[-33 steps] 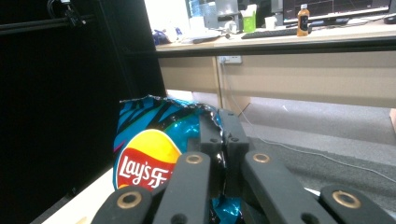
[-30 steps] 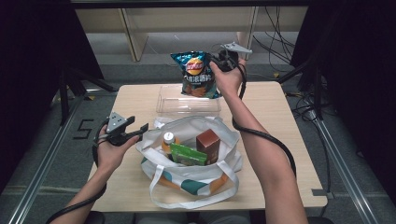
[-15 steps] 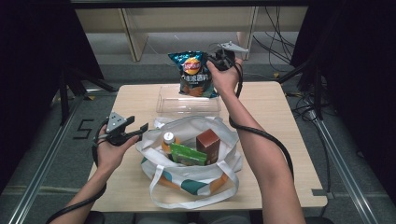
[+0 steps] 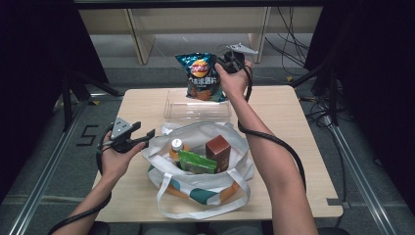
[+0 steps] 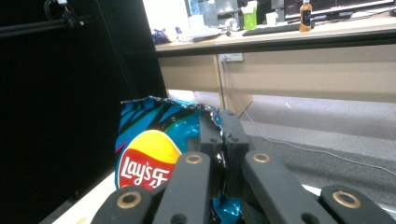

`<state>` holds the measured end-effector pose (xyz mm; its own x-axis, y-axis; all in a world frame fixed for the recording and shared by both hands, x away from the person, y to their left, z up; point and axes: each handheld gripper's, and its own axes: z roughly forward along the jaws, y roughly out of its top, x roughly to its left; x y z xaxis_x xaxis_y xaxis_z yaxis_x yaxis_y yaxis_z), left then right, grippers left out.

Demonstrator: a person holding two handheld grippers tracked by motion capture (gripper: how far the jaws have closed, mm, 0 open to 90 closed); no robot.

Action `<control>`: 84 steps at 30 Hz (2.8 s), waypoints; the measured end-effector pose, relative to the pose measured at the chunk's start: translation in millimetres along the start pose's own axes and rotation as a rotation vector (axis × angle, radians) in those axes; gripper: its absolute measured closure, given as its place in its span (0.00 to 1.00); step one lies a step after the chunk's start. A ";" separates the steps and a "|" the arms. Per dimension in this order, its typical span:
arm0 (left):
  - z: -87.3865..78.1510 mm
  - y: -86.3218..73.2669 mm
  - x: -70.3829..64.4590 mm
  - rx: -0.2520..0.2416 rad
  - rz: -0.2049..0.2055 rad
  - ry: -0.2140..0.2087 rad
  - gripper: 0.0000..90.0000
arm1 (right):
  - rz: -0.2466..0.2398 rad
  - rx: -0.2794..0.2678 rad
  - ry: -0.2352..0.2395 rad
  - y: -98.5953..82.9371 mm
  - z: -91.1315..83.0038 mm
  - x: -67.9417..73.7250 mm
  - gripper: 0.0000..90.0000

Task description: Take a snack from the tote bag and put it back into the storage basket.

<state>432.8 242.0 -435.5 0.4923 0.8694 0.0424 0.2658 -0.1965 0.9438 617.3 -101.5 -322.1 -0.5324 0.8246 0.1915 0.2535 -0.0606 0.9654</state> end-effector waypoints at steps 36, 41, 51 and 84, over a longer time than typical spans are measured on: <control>1.2 -0.4 -2.7 0.001 -0.013 -0.003 0.38 | 0.057 0.060 -0.031 -29.4 17.1 -6.8 1.00; 1.2 -0.2 -2.9 -0.003 -0.016 -0.003 0.38 | 0.041 0.066 -0.034 -33.1 20.0 -9.5 1.00; 1.1 -0.6 -2.5 0.001 -0.011 -0.002 0.38 | 0.057 0.086 -0.054 -39.8 23.1 -12.2 1.00; 1.6 -1.5 -3.2 0.005 -0.008 -0.004 0.38 | 0.031 0.110 -0.113 -46.4 16.6 -37.9 0.99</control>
<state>432.1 238.8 -437.6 0.4935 0.8691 0.0340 0.2737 -0.1923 0.9424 639.1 -120.7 -377.2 -0.4304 0.8815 0.1939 0.3586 -0.0301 0.9330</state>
